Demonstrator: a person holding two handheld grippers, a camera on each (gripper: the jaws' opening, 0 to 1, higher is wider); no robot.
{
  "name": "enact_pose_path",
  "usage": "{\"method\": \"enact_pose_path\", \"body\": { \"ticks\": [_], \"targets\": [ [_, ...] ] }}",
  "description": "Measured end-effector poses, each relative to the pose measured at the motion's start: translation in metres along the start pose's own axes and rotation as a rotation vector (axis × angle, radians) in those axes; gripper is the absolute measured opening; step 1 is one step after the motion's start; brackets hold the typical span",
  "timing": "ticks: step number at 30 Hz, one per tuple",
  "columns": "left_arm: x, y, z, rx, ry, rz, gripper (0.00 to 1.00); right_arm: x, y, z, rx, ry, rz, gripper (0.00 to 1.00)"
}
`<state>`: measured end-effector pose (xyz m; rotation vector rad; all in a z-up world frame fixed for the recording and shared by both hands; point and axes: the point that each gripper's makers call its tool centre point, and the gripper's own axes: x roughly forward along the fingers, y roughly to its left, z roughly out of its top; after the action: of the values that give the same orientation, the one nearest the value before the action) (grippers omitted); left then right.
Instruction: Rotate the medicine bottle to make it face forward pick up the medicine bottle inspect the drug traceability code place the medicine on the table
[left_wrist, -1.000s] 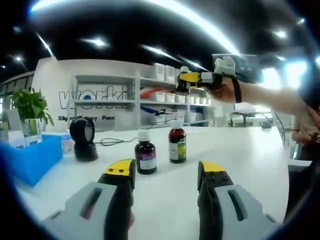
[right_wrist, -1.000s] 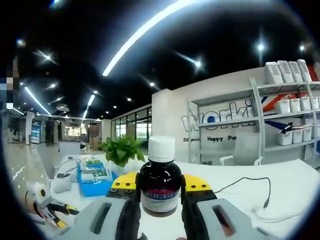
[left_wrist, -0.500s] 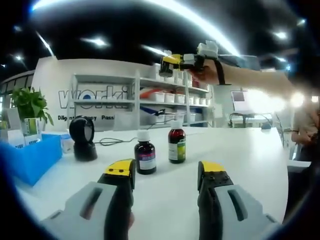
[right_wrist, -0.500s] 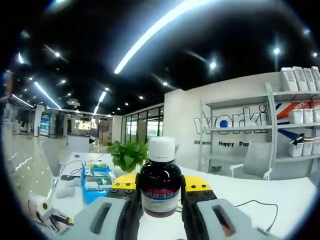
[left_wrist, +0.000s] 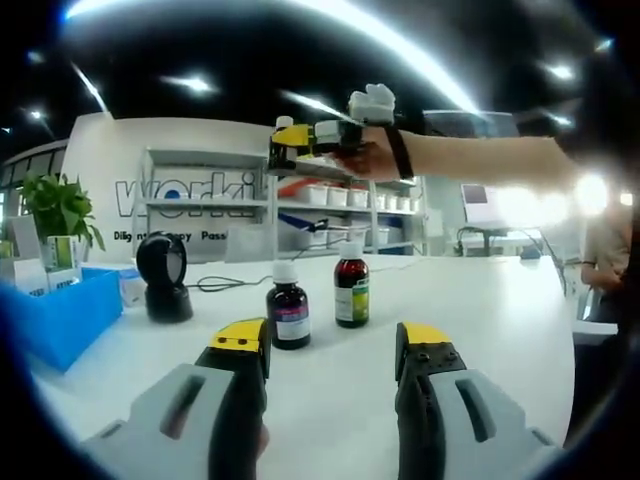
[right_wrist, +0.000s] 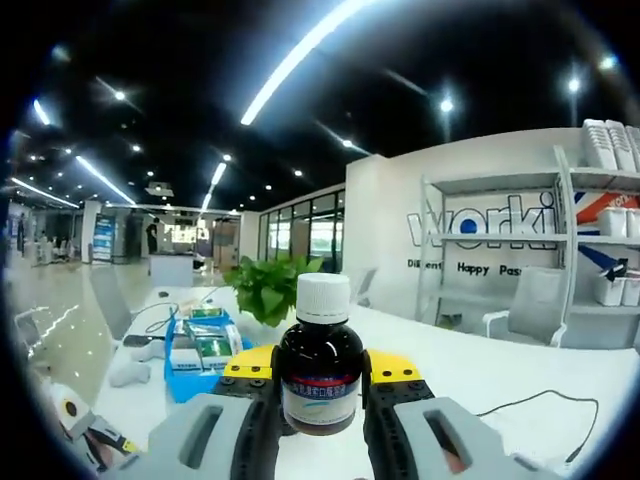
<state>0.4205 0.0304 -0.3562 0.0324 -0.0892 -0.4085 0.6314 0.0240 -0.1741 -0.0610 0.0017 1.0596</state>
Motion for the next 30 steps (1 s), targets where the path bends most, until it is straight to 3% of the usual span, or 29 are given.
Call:
{"method": "enact_pose_path", "body": {
  "ticks": [5,19,25,30],
  "targets": [
    [0.0,-0.002,0.0,0.007,0.001,-0.002,0.41,0.019,0.008,-0.033,0.015,0.057,0.013,0.26],
    [0.001,-0.001,-0.001,0.003,0.003,-0.005,0.41,0.049,0.013,-0.09,0.036,0.143,0.027,0.26],
    [0.001,-0.005,-0.002,0.016,0.01,-0.015,0.41,0.054,0.011,-0.106,0.052,0.185,0.023,0.26],
    [0.001,-0.006,0.0,0.012,0.006,-0.015,0.41,0.059,0.009,-0.108,0.057,0.188,0.024,0.26]
  ]
}}
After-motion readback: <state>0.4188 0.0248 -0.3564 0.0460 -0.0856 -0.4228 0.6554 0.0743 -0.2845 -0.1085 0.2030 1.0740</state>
